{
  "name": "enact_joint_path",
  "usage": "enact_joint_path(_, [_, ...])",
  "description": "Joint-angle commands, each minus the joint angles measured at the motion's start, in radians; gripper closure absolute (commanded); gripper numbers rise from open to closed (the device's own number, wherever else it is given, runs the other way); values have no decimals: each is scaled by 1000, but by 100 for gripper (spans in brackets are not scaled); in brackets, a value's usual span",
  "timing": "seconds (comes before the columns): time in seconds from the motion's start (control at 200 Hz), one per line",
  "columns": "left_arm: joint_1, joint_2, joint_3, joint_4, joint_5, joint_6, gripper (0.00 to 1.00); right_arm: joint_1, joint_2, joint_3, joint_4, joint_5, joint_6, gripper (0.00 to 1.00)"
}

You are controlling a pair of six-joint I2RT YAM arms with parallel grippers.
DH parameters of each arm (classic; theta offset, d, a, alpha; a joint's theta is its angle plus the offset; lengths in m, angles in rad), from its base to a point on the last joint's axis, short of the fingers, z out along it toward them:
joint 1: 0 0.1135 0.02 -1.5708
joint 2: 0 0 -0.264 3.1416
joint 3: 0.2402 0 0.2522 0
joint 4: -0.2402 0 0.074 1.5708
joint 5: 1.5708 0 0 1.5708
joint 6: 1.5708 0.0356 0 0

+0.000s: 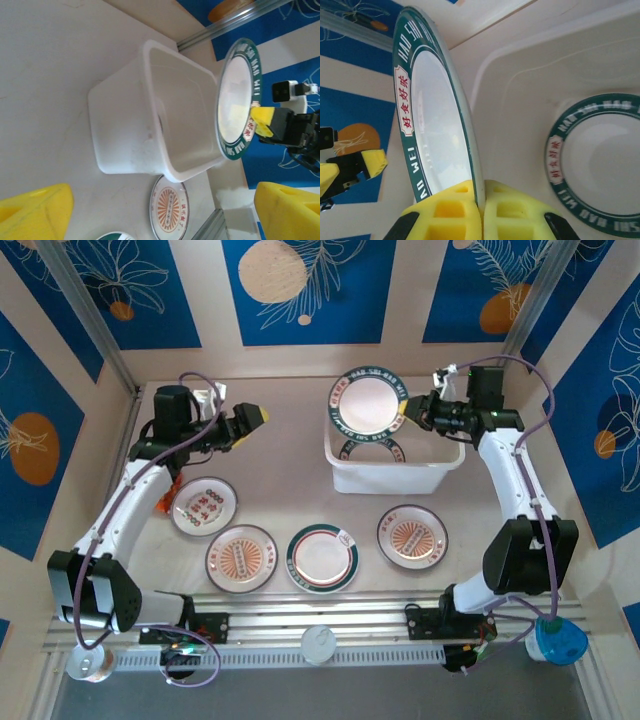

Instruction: Place the plates into the plastic bin on the countertop

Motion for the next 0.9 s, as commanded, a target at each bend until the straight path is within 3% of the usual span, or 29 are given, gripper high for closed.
enact_joint_path(0.0, [22,-28,-42,-46,-18,36,7,-20,-12,-35,-59,-5,-78,97])
enact_joint_path(0.895, [48,-6,-102,-74,-61,65,7,-21,226,-63,-37,66,-141,97])
